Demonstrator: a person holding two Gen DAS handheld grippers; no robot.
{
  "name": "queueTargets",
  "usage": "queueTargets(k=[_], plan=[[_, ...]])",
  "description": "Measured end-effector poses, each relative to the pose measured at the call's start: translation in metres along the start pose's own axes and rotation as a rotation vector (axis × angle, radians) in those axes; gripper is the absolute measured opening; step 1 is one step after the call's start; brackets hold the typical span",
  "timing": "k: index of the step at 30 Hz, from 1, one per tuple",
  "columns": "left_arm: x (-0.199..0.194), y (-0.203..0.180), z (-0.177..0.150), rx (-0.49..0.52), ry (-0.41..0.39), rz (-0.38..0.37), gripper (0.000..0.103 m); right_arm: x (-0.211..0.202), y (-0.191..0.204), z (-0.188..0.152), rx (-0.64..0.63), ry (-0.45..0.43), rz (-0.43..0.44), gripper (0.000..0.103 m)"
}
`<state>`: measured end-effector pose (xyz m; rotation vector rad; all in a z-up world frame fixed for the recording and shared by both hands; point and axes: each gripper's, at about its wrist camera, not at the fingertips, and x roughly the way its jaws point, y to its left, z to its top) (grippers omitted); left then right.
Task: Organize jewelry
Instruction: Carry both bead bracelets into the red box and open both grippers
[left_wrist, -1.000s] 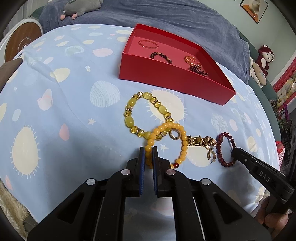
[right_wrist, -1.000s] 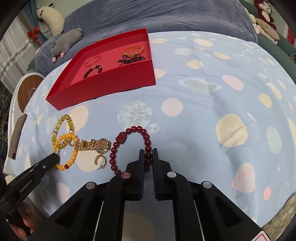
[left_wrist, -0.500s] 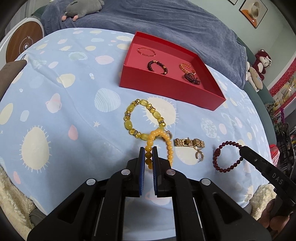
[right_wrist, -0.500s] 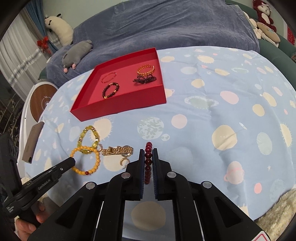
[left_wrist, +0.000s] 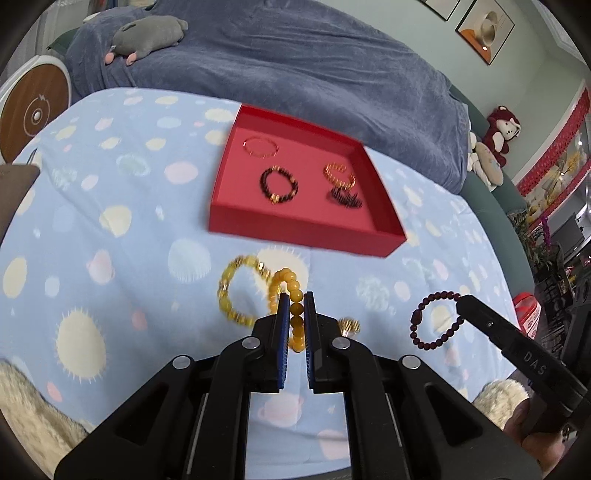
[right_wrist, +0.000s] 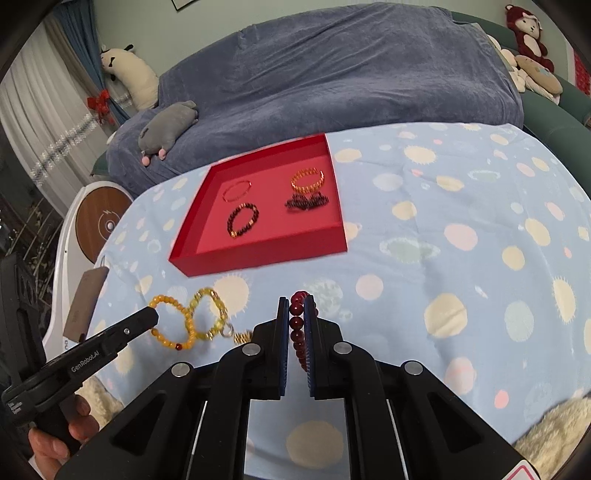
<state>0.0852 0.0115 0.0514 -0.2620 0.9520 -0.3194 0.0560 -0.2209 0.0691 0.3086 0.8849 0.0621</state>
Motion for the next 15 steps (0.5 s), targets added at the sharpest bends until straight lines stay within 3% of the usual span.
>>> queueTargets(k=[9,15], plan=[[0.019,-0.010,0.078,-0.001,-0.059,-0.031,0.007,0.031,0.021,0.075,-0.010,-0.051,0.055,0.008],[0.050,-0.009,0.106,-0.024,-0.049,-0.026,0.007,0.073,0.028,0.097,0.027,-0.022,0.095,0.008]])
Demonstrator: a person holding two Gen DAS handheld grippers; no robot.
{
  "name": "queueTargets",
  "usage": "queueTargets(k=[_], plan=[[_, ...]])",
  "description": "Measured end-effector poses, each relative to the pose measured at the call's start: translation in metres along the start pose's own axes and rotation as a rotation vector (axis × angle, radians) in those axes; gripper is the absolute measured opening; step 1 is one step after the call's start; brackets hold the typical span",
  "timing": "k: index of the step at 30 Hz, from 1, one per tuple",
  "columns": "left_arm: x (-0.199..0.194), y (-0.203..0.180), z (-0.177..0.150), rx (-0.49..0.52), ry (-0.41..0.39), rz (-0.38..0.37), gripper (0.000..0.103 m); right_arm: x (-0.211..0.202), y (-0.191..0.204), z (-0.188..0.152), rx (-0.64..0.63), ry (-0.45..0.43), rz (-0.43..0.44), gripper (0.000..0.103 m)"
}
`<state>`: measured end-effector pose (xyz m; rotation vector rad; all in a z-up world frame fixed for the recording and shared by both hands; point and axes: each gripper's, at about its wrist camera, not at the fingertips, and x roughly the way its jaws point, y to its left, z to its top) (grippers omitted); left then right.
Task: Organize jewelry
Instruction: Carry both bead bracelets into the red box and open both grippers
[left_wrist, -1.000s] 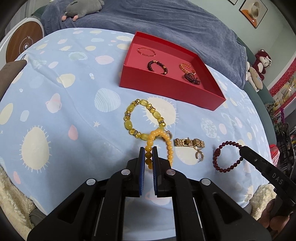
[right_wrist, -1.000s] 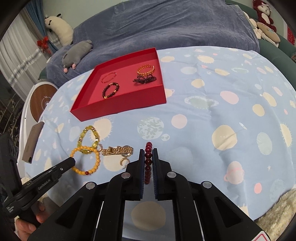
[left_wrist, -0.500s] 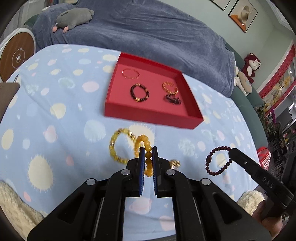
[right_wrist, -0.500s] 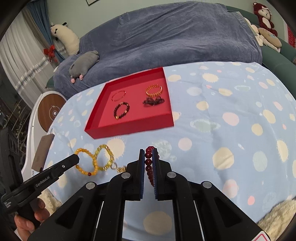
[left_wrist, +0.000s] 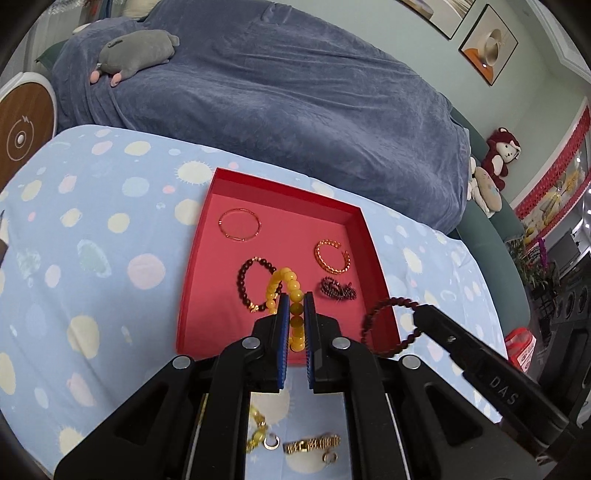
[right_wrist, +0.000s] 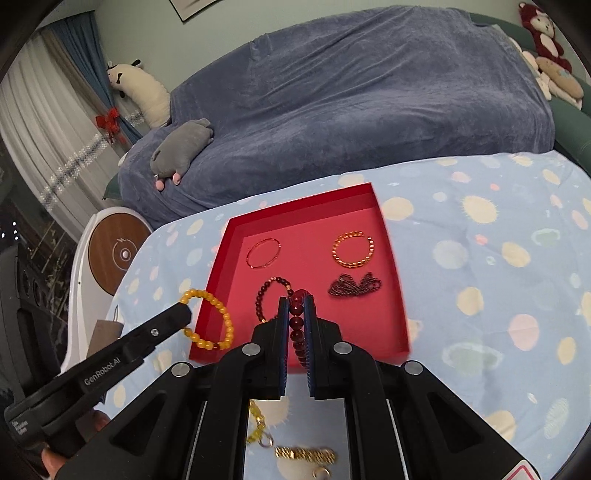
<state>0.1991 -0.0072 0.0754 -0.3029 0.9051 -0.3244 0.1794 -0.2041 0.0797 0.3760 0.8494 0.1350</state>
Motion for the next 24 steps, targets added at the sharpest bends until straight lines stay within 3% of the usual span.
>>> queueTargets(k=[5,11,13,15,17,20,24], plan=[[0.038,0.011,-0.004,-0.025,0.076,0.005,0.007,0.040,-0.009,-0.003,0.049,0.072,0.008,0.008],[0.060,0.026,-0.019,-0.029,0.114,0.048,0.009,0.065,-0.020,-0.014,-0.003,0.132,-0.088,0.010],[0.060,0.030,-0.021,-0.027,0.108,0.069,0.020,0.063,-0.022,-0.016,-0.032,0.116,-0.130,0.014],[0.055,0.035,-0.023,-0.030,0.078,0.103,0.044,0.060,-0.024,-0.018,-0.046,0.109,-0.149,0.014],[0.047,0.037,-0.024,-0.038,0.040,0.129,0.052,0.054,-0.025,-0.020,-0.051,0.095,-0.154,0.023],[0.040,0.041,-0.026,-0.047,0.021,0.145,0.053,0.041,-0.023,-0.026,-0.063,0.065,-0.159,0.036],[0.027,0.045,-0.035,-0.053,0.013,0.154,0.053,0.023,-0.020,-0.034,-0.074,0.044,-0.155,0.038]])
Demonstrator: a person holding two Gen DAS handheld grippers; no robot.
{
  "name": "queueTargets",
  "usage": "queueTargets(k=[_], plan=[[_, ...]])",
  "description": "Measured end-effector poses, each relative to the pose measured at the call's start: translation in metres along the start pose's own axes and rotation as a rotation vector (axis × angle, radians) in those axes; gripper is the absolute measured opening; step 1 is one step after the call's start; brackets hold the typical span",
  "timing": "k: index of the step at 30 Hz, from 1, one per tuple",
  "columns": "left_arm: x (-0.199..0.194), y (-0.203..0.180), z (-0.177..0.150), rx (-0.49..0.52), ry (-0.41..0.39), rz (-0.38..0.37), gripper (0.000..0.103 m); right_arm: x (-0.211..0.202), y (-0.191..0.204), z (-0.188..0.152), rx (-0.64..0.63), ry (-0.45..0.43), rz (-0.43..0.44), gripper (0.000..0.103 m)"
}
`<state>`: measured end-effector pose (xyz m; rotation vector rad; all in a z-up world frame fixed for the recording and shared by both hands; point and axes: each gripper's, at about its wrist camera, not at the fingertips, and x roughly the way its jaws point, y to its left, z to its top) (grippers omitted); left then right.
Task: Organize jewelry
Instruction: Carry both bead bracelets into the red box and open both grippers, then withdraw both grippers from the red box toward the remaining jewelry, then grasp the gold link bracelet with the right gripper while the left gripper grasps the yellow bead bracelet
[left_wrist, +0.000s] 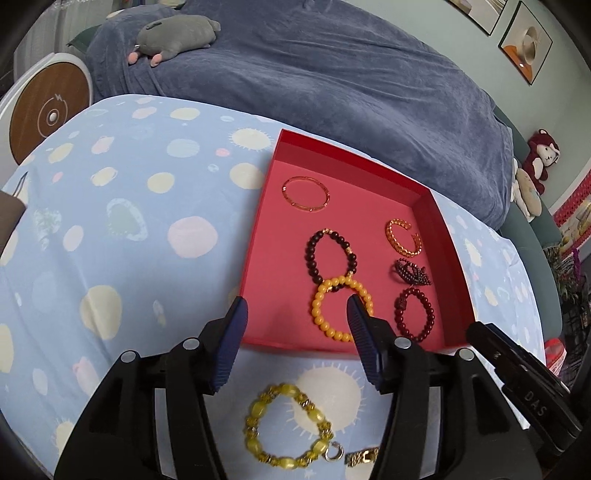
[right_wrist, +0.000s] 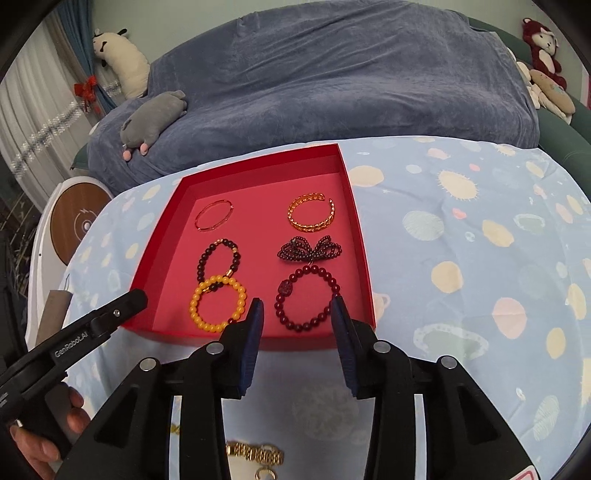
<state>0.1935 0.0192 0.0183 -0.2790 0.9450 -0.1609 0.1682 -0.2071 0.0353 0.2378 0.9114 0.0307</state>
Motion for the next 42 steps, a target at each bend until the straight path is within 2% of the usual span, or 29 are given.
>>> queueTargets(k=[9,23,31,42], plan=[[-0.031,0.009,-0.042,0.025,-0.004,0.029,0.054,-0.033,-0.010,-0.034,0.046,0.005,0.021,0.039],[-0.042,0.021,-0.097,0.058,0.051,0.086,0.054,-0.046,-0.009,-0.099,0.045,0.083,0.025,0.039],[-0.039,0.028,-0.108,0.046,0.066,0.106,0.054,-0.040,0.000,-0.123,0.019,0.130,0.037,0.039],[-0.037,0.035,-0.112,0.032,0.073,0.119,0.054,-0.024,0.006,-0.125,0.014,0.158,0.042,0.039]])
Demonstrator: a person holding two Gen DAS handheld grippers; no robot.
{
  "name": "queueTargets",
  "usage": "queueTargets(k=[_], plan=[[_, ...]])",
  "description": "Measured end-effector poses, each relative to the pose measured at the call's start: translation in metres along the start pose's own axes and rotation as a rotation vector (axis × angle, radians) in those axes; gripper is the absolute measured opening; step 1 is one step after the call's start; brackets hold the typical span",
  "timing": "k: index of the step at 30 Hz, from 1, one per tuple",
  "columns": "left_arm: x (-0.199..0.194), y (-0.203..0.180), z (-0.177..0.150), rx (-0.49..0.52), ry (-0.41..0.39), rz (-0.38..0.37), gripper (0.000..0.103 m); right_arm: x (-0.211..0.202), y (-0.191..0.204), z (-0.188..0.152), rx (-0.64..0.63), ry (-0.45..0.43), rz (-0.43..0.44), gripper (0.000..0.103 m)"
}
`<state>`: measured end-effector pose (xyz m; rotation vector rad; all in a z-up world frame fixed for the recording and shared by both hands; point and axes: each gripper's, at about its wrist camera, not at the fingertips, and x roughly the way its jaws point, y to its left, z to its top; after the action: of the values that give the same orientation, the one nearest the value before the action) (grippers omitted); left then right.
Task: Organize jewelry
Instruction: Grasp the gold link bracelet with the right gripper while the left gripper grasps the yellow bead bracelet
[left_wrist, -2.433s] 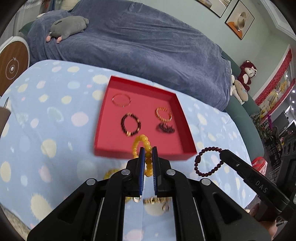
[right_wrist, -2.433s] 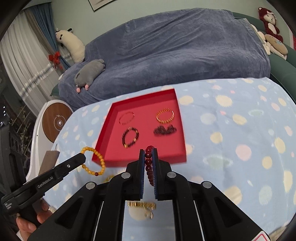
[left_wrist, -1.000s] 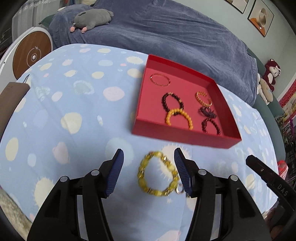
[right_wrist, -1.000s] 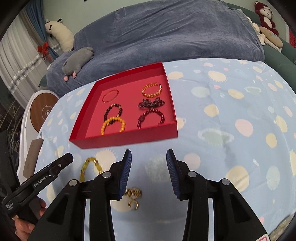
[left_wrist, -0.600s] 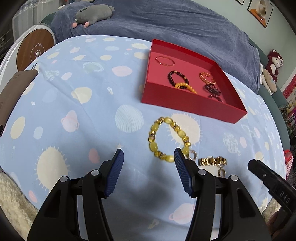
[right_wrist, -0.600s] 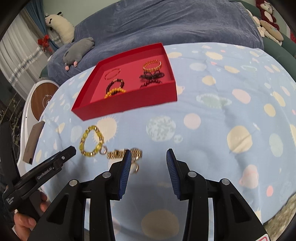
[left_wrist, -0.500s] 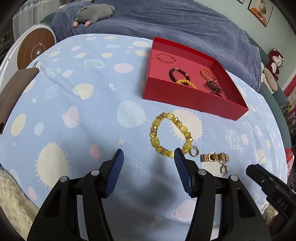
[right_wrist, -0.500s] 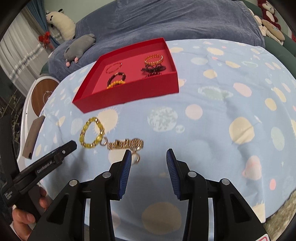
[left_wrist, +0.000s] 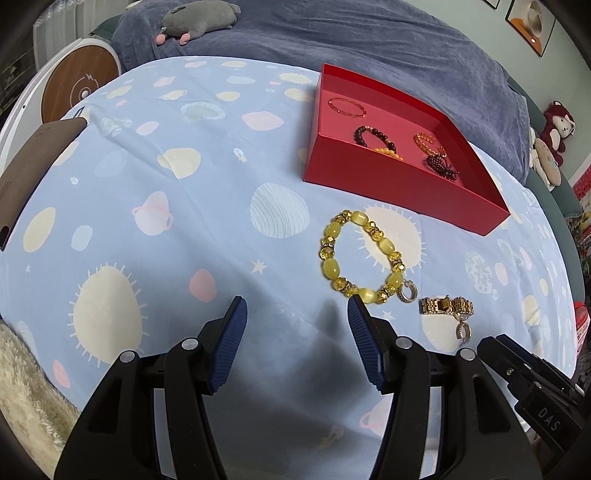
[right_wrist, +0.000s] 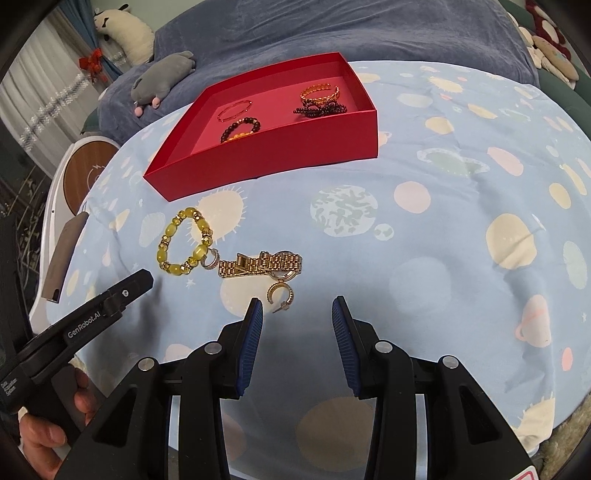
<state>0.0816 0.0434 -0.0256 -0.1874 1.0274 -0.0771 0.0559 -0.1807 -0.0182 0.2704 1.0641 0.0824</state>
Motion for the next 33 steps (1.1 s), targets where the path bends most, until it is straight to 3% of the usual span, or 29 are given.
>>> queueTargets(k=[22,28,33], plan=[[0.003,-0.001,-0.001,0.018,-0.008,0.011,0.054,0.033,0.026,0.032,-0.075,0.007,-0.019,0.039],[0.003,0.000,0.000,0.019,-0.007,0.010,0.054,0.032,0.018,0.024,-0.072,0.017,-0.019,0.023],[0.004,-0.002,0.003,0.014,-0.001,-0.003,0.055,0.024,0.007,0.016,-0.049,0.017,-0.020,0.021]])
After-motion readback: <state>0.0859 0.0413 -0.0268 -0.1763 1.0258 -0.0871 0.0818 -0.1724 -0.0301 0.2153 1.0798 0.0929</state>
